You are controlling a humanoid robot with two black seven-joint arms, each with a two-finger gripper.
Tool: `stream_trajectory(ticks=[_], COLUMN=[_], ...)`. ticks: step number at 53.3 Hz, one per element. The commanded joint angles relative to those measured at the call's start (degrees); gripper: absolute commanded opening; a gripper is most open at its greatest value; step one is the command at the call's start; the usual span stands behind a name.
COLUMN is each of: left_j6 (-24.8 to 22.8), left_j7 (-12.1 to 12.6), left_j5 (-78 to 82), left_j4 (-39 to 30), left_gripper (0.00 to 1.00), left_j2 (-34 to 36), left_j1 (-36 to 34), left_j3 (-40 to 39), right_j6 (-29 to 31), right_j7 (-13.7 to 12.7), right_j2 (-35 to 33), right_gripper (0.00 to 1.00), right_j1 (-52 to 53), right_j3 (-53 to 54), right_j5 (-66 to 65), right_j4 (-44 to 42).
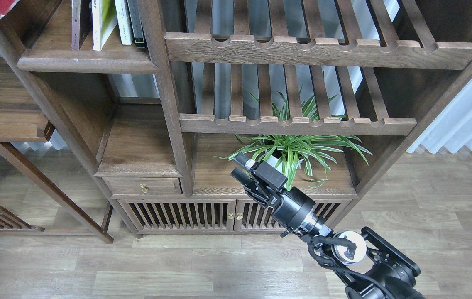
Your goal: Organize books on shelf
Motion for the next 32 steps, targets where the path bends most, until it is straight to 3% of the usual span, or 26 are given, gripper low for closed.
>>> stream_trajectory(ticks=[1,5,14,21,22,32], left_j6=[0.9,1.3,1.4,1.7,3.1,5.9], left_j7=[-2.7,-5.3,-8.5,-13.3,-15.0,-15.8], left_j5=[4.8,6.8,7.3,7.4,7.4,7.3], left_j4=[4.3,6.8,11.5,15.5,16.2,17.2], left_gripper=[0.0,0.0,0.0,0.0,0.0,0.0], left_j2=[-2.6,-2.9,-3.0,-2.9,-2.9,-3.2], left_j1=[-2.9,-5.1,-7.9,-10.3,-11.2,-13.1], left_j3=[0.9,2.9,6.0,9.9,11.8,15.4], right_j6=[0.0,0.0,0.0,0.0,0.0,0.0], right_j7=[0.0,0.0,0.0,0.0,0.0,0.0], right_j2=[0.0,0.0,0.0,0.0,0.4,0.7], right_gripper=[0.83,0.83,0.83,0.83,0.83,0.83], right_j1=[0.0,0.0,-0.2,-0.1,-0.1,0.0], right_j3=[0.0,0.0,0.0,-0.1,-0.4,-0.8], right_j5=[0.0,0.1,0.1,0.1,0.0,0.0], right_j4=[0.0,0.0,0.1,0.3,0.4,0.4])
